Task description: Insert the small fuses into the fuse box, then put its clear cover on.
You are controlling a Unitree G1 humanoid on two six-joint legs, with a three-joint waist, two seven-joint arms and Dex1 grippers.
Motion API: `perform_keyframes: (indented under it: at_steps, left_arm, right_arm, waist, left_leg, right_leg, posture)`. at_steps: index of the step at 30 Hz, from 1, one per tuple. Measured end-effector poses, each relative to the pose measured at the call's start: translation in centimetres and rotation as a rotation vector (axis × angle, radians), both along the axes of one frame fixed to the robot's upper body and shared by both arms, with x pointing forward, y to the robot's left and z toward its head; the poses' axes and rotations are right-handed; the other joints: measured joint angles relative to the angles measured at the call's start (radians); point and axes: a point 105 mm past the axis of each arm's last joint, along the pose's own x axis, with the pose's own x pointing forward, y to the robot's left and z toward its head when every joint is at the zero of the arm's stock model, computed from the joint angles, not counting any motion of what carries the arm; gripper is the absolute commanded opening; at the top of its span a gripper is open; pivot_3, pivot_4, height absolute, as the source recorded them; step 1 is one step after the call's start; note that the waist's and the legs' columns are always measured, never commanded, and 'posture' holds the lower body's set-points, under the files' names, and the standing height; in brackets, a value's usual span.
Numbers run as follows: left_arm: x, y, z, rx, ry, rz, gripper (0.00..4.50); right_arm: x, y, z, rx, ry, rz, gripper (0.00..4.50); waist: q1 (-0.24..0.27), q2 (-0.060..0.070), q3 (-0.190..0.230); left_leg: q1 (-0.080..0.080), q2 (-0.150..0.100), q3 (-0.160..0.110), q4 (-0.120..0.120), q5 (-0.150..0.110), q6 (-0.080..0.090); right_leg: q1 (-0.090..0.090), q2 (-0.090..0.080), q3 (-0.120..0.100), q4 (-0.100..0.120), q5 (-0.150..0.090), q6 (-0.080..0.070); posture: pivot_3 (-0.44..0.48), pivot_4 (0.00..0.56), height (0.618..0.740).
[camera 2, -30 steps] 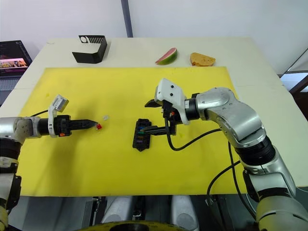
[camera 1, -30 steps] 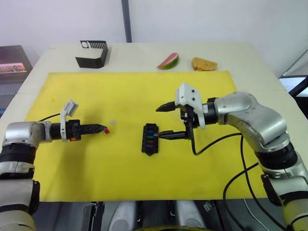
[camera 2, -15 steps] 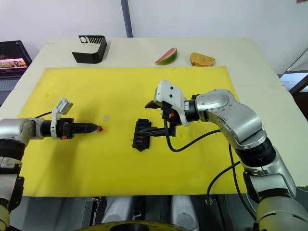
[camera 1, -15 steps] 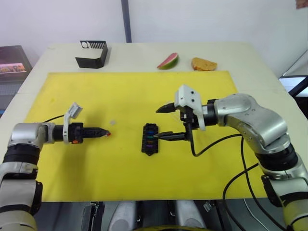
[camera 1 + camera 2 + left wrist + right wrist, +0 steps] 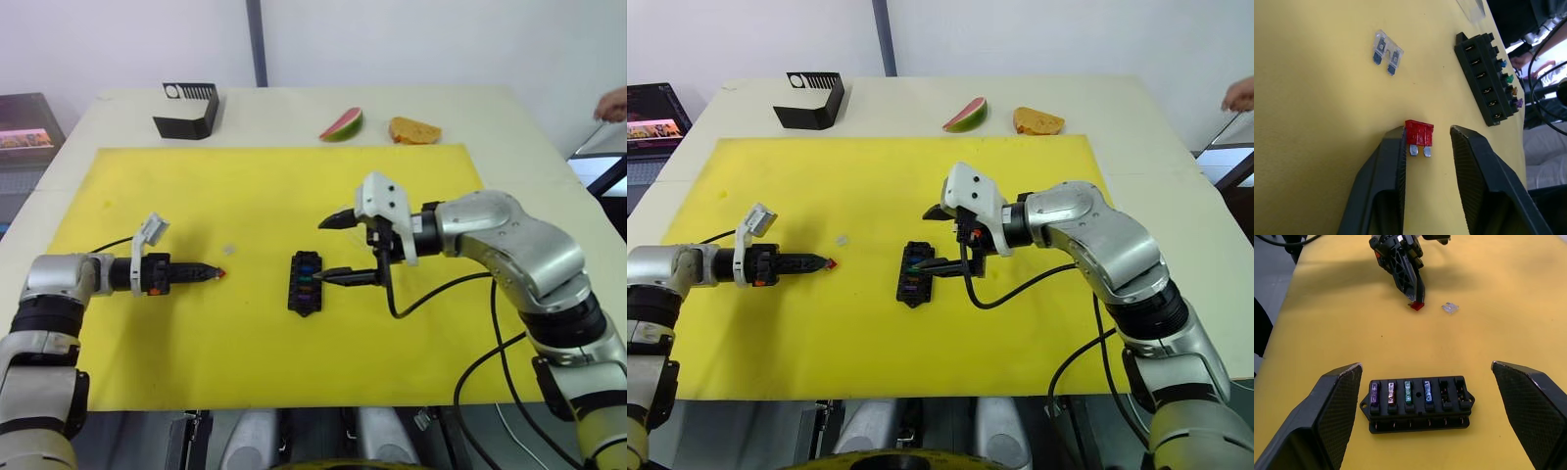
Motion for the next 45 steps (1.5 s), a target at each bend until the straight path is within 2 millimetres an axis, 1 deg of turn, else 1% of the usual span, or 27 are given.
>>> perform_keyframes:
  at_steps: [1, 4, 5, 22, 24, 29, 36, 37, 40, 41, 42, 43, 45]
  left_arm:
    - [0.0, 0.0, 0.0, -0.001, 0.001, 0.001, 1.41]
    - [0.0, 0.0, -0.1, -0.001, 0.002, 0.001, 0.53]
    - [-0.1, 0.1, -0.1, 0.001, 0.004, 0.002, 0.10]
    - [-0.9, -0.2, -0.6, 0.027, -0.020, -0.029, 0.10]
    - [-0.9, -0.2, -0.6, 0.031, -0.026, -0.031, 0.04]
    - [-0.8, -0.1, -0.7, 0.040, -0.031, -0.021, 0.04]
    - [-0.7, 0.0, -0.1, 0.014, -0.035, 0.013, 0.04]
    - [-0.8, -0.1, 0.2, 0.004, -0.042, 0.012, 0.04]
    - [-1.0, -0.9, 2.2, -0.027, -0.101, -0.014, 0.04]
    - [-1.1, -1.2, 3.4, -0.038, -0.134, -0.030, 0.04]
    - [-1.2, -1.3, 4.2, -0.040, -0.156, -0.036, 0.04]
    - [-1.4, -1.5, 5.5, -0.044, -0.193, -0.046, 0.04]
    - [-1.9, -2.4, 7.7, -0.054, -0.263, -0.083, 0.04]
  right_arm:
    - [0.0, 0.0, 0.0, 0.000, 0.000, 0.000, 4.50]
    - [0.1, 0.0, 0.0, -0.003, -0.004, -0.005, 4.50]
    - [0.1, 0.0, 0.0, -0.003, -0.005, -0.006, 4.50]
    - [0.1, 0.0, 0.2, 0.003, -0.022, 0.003, 4.50]
    - [0.1, 0.0, 0.2, 0.003, -0.023, 0.003, 4.50]
    - [0.1, 0.0, 0.1, 0.001, -0.023, 0.000, 4.50]
    - [0.4, -0.1, 0.0, -0.006, -0.025, -0.010, 4.50]
    - [0.4, -0.1, 0.0, -0.006, -0.023, -0.008, 4.50]
    - [0.3, -0.2, 0.0, -0.008, -0.016, -0.004, 4.50]
    - [0.2, -0.2, 0.0, -0.003, -0.004, 0.000, 4.50]
    - [0.1, -0.2, -0.1, 0.001, 0.006, 0.003, 4.50]
    - [0.0, -0.3, -0.1, 0.013, 0.035, 0.000, 4.50]
    - [0.0, -0.7, 0.0, 0.046, 0.093, -0.019, 4.50]
  waist:
    - [0.000, 0.000, 0.000]
    - [0.000, 0.000, 0.000]
    - [0.000, 0.000, 0.000]
    - [0.000, 0.000, 0.000]
    - [0.000, 0.000, 0.000]
    - [0.000, 0.000, 0.000]
    - [0.000, 0.000, 0.000]
    - [0.000, 0.000, 0.000]
    - [0.001, 0.000, 0.000]
    - [0.002, -0.001, 0.000]
    - [0.001, -0.001, 0.000]
    - [0.001, -0.001, 0.000]
    - [0.002, -0.001, 0.000]
  left_leg:
    - [0.000, 0.000, 0.000, 0.000, 0.000, 0.000]
    - [0.000, 0.000, 0.000, 0.000, 0.000, 0.000]
    - [0.000, 0.000, 0.000, 0.000, 0.000, 0.000]
    - [0.000, 0.000, 0.000, 0.000, 0.000, 0.000]
    - [0.000, 0.000, 0.000, 0.000, 0.000, 0.000]
    - [0.000, 0.000, 0.000, 0.000, 0.000, 0.000]
    - [0.000, 0.000, 0.000, 0.000, 0.000, 0.000]
    - [0.000, 0.000, 0.000, 0.000, 0.000, 0.000]
    - [0.000, 0.000, 0.000, 0.000, 0.000, 0.000]
    - [-0.001, 0.000, 0.000, 0.000, 0.000, 0.000]
    - [0.000, 0.000, 0.000, 0.000, 0.000, 0.000]
    - [-0.001, 0.000, 0.000, 0.000, 0.000, 0.000]
    - [-0.001, 0.000, -0.001, 0.000, 0.000, 0.000]
  right_leg:
    - [0.000, 0.000, 0.000, 0.000, 0.000, 0.000]
    - [0.000, 0.000, 0.000, 0.000, 0.000, 0.000]
    - [0.000, 0.000, 0.000, 0.000, 0.000, 0.000]
    - [0.000, -0.001, 0.000, 0.000, 0.000, 0.000]
    - [0.000, -0.001, 0.000, 0.000, 0.000, 0.000]
    - [0.000, -0.001, 0.000, 0.000, 0.000, 0.000]
    - [0.000, -0.001, 0.000, 0.000, 0.000, 0.000]
    - [0.000, -0.001, 0.000, 0.000, 0.000, 0.000]
    - [0.000, -0.001, 0.000, 0.000, 0.000, 0.000]
    - [0.000, -0.001, 0.000, 0.000, 0.000, 0.000]
    - [0.000, -0.001, 0.000, -0.001, 0.000, 0.000]
    - [0.000, -0.001, 0.000, -0.001, 0.000, 0.000]
    - [0.000, -0.001, 0.000, -0.001, 0.000, 0.000]
  posture:
    - [0.000, 0.150, 0.740]
    - [0.000, 0.150, 0.740]
    - [0.000, 0.150, 0.740]
    - [0.000, 0.150, 0.740]
    - [0.000, 0.150, 0.740]
    - [0.000, 0.150, 0.740]
    - [0.000, 0.150, 0.740]
    - [0.000, 0.150, 0.740]
    - [0.000, 0.150, 0.740]
    - [0.000, 0.150, 0.740]
    - [0.000, 0.150, 0.740]
    - [0.000, 0.150, 0.740]
    - [0.000, 0.150, 0.740]
